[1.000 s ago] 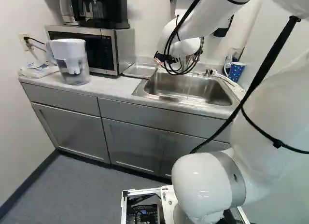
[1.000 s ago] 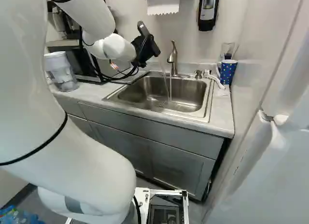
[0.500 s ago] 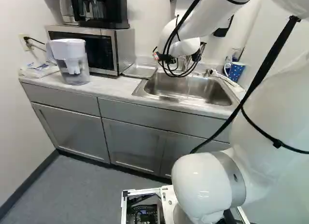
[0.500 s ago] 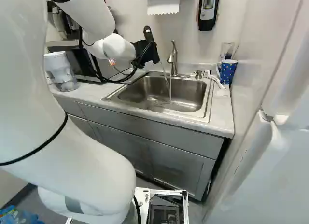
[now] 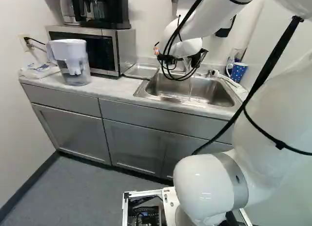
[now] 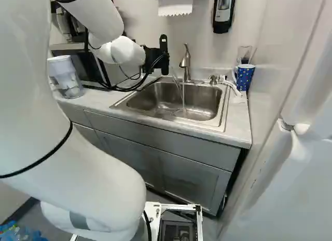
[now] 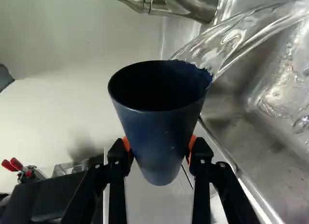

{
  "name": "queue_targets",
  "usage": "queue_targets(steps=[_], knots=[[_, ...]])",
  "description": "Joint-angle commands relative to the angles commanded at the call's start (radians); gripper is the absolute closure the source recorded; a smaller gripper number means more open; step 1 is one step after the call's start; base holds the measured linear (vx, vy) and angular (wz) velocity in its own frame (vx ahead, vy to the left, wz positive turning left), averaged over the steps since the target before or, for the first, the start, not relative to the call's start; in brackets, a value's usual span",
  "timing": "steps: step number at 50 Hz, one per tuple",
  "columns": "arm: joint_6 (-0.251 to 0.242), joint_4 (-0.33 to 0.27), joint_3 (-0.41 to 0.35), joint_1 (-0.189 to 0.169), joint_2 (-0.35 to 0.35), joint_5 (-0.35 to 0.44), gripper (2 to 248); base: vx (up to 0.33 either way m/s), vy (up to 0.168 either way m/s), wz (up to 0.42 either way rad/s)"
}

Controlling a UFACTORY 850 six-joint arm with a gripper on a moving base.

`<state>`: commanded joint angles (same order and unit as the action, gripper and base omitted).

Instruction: Rinse the cup and place it in the tray

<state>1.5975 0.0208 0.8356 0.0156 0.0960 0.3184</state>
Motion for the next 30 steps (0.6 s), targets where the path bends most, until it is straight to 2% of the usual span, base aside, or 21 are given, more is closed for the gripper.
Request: queue_targets(steps=[30], knots=[[0.315, 0.000, 0.000, 0.000, 0.000, 0.000, 126, 0.000, 0.000, 0.000]])
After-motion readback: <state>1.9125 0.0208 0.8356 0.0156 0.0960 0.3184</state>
